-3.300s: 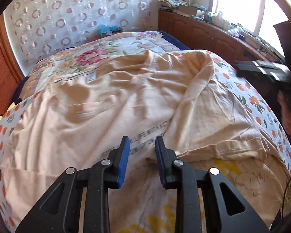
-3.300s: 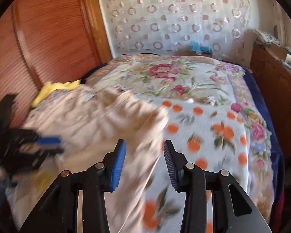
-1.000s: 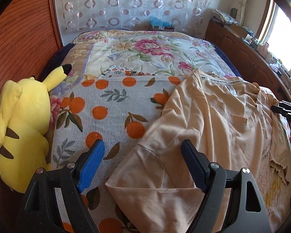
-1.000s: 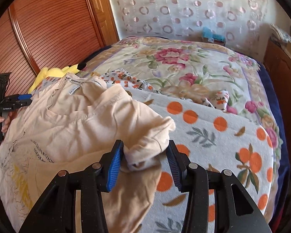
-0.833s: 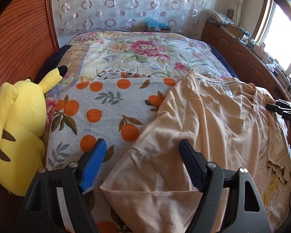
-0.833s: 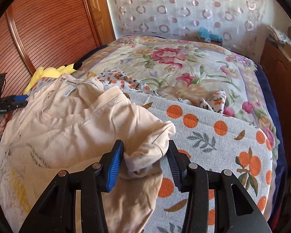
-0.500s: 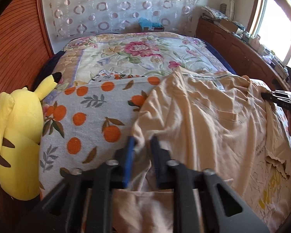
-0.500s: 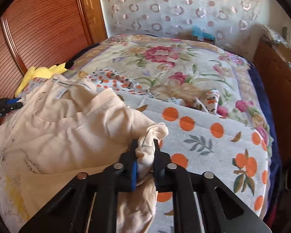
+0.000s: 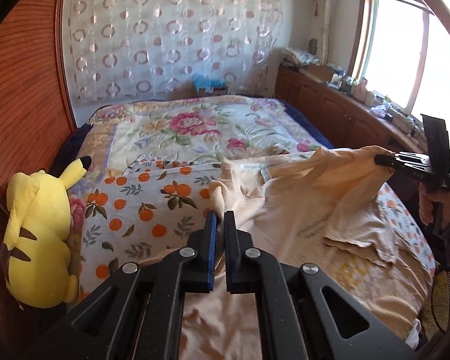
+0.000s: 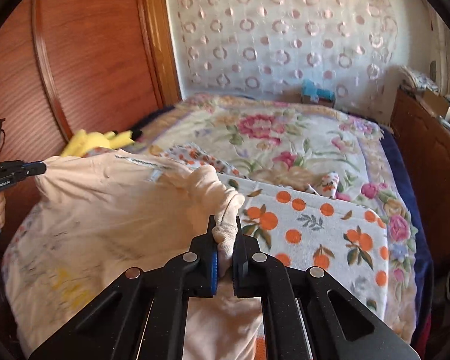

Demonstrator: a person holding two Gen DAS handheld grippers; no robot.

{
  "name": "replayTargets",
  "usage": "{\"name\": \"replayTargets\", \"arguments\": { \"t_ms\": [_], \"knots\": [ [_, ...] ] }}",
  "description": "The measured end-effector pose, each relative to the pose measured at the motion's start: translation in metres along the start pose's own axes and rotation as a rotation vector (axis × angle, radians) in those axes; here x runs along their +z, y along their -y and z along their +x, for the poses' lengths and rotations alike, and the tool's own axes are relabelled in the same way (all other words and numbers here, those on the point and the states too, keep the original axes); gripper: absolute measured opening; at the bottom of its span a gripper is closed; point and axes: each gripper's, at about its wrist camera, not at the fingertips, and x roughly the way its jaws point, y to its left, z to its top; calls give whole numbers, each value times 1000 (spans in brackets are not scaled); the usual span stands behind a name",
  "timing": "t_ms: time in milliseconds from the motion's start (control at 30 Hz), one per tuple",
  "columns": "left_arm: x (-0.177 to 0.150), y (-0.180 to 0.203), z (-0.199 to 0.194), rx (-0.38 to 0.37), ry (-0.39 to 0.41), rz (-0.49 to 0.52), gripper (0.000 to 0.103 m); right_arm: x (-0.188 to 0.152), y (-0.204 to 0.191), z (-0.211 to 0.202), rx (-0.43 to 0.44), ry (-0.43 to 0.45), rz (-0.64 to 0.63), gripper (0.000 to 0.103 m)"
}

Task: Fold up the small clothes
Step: 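Grasp the shirt edge with both grippers, fold it over the body, release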

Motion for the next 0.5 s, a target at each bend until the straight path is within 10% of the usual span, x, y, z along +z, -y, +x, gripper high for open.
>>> {"name": "replayTargets", "arguments": {
  "t_ms": [500],
  "knots": [
    [-136,33,-113,-40,38,-67,6,-163,-32,-183,64,33,49,6]
  ]
}}
